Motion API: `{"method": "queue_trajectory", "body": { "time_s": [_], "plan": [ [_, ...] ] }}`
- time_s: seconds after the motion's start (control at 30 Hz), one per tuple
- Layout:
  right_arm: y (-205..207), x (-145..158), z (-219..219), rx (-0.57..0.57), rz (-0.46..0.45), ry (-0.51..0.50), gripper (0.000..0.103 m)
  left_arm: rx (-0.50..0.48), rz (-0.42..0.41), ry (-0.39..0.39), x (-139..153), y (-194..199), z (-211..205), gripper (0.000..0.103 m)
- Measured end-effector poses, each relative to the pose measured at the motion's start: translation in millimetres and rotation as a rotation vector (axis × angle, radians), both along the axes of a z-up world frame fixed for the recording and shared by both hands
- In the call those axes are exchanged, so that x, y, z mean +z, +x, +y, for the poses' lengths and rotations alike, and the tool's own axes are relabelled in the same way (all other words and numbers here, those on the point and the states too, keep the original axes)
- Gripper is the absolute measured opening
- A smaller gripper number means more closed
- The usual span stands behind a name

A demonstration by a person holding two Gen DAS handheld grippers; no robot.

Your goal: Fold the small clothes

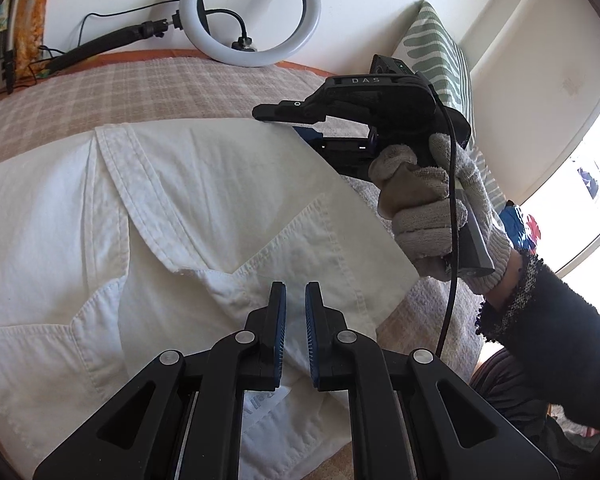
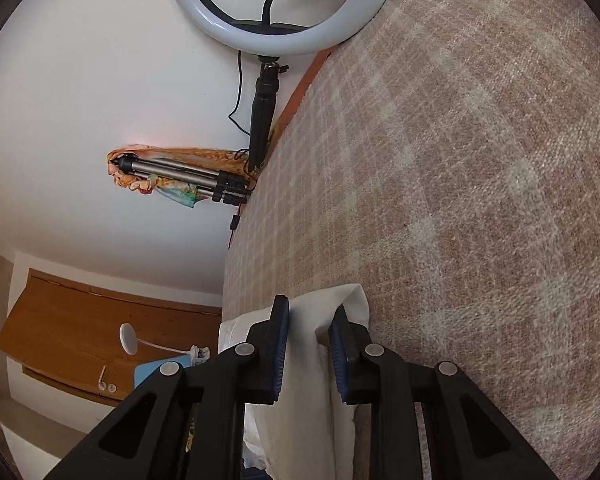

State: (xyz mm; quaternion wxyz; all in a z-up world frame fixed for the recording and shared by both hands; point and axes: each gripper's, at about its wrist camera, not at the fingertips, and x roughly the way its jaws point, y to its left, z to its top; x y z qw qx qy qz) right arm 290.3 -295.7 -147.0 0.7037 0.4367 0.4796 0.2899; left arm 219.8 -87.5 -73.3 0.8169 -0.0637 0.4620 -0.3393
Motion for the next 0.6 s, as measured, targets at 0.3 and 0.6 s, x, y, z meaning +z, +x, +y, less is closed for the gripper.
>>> {"method": "queue_trajectory", "body": {
  "time_s": [0.3, 0.6],
  "plan": [
    [-0.1, 29.3, 17.0, 0.015, -0.113, -0.295, 0.006, -0.013, 0.021, -0.019, -1.4, -4.1, 3.9, 0.008],
    [-50.4, 106.4, 18.1, -0.006, -0.386, -0.555, 0.021, 0.137, -0.079, -0.176, 53.8, -3.3, 68.7, 0.014]
  ]
}}
